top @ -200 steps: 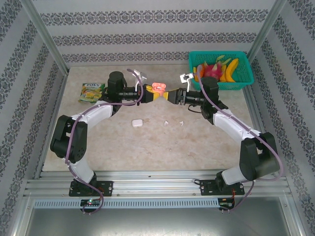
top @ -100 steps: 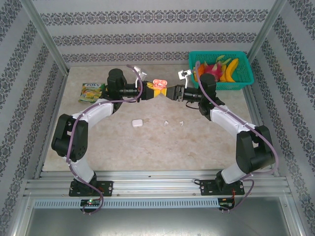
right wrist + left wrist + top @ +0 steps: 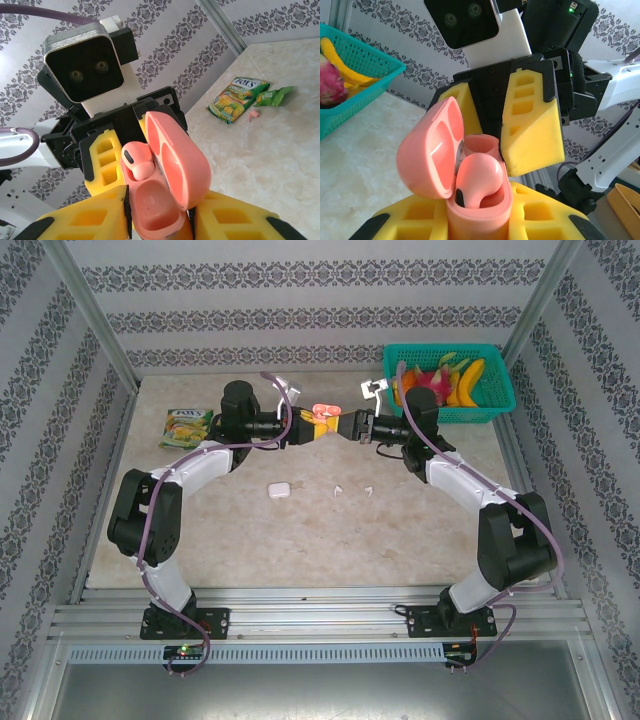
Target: Insert the wireless bluetooth earbuds into the charging case
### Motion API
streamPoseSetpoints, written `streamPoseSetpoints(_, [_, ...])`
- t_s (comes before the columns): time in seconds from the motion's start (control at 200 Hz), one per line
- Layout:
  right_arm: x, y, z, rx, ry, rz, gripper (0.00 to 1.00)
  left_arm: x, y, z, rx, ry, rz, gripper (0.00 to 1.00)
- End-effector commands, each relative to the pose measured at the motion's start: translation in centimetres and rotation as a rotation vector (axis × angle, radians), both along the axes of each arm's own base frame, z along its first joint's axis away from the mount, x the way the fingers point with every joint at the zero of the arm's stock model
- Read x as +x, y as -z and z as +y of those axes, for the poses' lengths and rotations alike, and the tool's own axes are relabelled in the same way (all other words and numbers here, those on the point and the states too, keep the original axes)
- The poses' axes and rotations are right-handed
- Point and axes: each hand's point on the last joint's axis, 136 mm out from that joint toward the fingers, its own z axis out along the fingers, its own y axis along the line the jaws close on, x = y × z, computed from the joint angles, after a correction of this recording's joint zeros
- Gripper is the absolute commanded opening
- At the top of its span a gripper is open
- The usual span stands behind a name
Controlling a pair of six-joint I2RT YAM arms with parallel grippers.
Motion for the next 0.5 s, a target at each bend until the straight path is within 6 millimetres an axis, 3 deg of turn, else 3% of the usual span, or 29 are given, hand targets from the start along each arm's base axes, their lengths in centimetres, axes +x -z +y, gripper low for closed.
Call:
streamPoseSetpoints(0.0, [-0.7,-1.5,0.7,0.022,-0.046,-0.06,0.3,0.0,-1.4,-0.8,-0.023,0.027,-0.054,0.0])
streamPoseSetpoints(0.29, [-0.9,-1.5,0.8,0.026,-0.05,-0.058,0.19,0.9,-1.0,-0.8,-0.014,-0.011,-0.027,0.01])
streamPoseSetpoints(0.495, [-0.4,-1.3,0.6,0.025,-0.028,-0.051,0.17,1.5,-0.7,-0.8,-0.001,-0.043,-0.007,0.06])
